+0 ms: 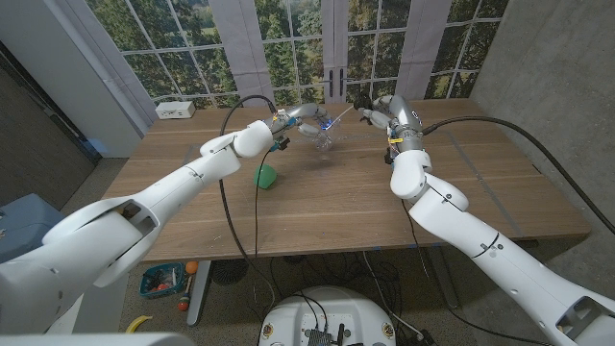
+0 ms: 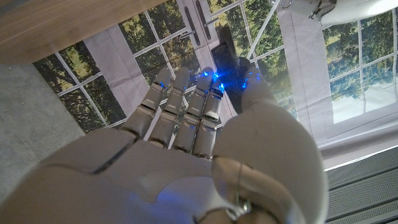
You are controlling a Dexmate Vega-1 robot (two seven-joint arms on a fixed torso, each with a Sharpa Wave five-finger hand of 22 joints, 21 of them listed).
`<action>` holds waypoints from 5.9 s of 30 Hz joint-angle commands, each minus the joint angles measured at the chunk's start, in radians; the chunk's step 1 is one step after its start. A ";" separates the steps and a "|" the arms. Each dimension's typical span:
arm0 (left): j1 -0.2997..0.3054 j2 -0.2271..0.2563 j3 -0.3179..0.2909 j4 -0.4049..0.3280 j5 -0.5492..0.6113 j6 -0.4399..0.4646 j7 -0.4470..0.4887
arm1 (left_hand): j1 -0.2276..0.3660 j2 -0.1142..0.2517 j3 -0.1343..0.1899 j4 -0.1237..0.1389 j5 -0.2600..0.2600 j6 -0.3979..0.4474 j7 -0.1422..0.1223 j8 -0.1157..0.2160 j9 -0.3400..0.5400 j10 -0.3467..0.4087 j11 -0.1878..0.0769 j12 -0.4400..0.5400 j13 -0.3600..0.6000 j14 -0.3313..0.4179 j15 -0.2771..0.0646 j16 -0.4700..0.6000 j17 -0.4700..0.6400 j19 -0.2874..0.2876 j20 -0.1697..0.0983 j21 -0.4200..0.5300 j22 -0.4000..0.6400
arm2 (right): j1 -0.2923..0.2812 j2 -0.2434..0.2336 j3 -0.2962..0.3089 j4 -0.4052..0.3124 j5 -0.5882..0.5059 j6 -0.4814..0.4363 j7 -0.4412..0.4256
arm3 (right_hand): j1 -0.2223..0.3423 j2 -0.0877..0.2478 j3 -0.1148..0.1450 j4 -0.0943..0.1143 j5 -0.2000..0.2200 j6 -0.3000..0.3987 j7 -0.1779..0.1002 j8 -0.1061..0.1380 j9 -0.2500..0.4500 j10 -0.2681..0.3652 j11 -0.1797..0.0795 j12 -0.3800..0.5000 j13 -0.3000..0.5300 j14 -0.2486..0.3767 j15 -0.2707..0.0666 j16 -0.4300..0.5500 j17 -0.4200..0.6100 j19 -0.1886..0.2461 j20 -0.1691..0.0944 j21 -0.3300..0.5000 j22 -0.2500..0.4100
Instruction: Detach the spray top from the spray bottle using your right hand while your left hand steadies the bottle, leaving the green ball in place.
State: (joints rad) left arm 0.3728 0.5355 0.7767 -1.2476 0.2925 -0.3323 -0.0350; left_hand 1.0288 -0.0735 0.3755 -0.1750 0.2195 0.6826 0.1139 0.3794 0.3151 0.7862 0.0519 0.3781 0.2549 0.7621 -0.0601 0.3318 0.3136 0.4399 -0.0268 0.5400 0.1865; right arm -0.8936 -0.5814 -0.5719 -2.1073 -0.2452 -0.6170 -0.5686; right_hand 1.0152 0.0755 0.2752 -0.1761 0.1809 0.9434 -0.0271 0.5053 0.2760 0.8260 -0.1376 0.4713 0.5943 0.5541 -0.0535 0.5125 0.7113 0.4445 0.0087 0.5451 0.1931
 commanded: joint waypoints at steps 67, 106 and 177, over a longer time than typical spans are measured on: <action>0.165 0.017 -0.097 -0.032 -0.174 0.152 0.089 | 0.221 0.236 0.005 0.004 0.006 0.158 -0.143 0.103 0.074 0.261 -0.246 -0.023 0.349 0.019 -0.182 -0.013 0.004 -0.006 -0.005 0.013 0.000 | -0.063 -0.006 0.067 -0.048 0.071 -0.197 -0.016 | 0.036 0.047 0.019 0.025 -0.003 0.038 -0.024 0.040 0.018 0.007 -0.013 0.004 0.034 -0.017 -0.150 -0.030 0.019 -0.015 -0.004 0.023 0.005; 0.213 -0.018 -0.109 0.066 -0.305 0.123 0.168 | 0.222 0.238 0.008 0.004 0.003 0.162 -0.138 0.088 0.060 0.259 -0.244 -0.044 0.326 0.009 -0.181 -0.029 -0.001 -0.009 -0.014 0.017 0.000 | 0.090 -0.013 0.185 0.147 0.715 -0.379 0.124 | 0.016 0.065 0.033 0.030 0.016 -0.038 0.019 0.033 0.032 -0.066 0.032 -0.038 0.035 -0.074 -0.097 -0.078 0.017 -0.038 0.010 0.039 0.007; 0.230 -0.014 -0.183 0.102 -0.495 -0.094 0.000 | -0.488 0.073 -0.267 0.134 -0.040 -0.819 -0.316 -0.203 -0.138 -0.959 -0.127 -0.197 -0.070 -0.891 0.032 -0.158 -0.127 -0.527 0.075 -0.336 -0.001 | -0.018 -0.122 0.133 0.103 0.597 -0.018 0.072 | -0.360 -0.050 -0.166 0.167 0.014 -0.791 0.042 -0.321 -0.074 -0.794 0.210 -0.285 -0.158 -0.562 0.143 -0.304 -0.091 -0.328 0.130 -0.113 -0.013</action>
State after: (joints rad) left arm 0.5875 0.5459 0.6342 -1.2019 -0.0836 -0.2956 0.0347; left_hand 0.5688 -0.0064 0.1093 -0.0546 0.1807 -0.1326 -0.1965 0.1732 0.1766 -0.1584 -0.0665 0.1773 0.1858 -0.1061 -0.0237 0.1733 0.1841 -0.0679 0.0551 0.2105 0.1841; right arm -0.8303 -0.6934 -0.5007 -2.0342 0.3252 -0.8521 -0.5263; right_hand 0.6811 0.0206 0.1182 -0.0201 0.1857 0.1612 0.0240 0.1848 0.2011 0.0470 0.0742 0.1813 0.4425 0.0124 0.0841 0.2162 0.6239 0.1206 0.1572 0.4396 0.1808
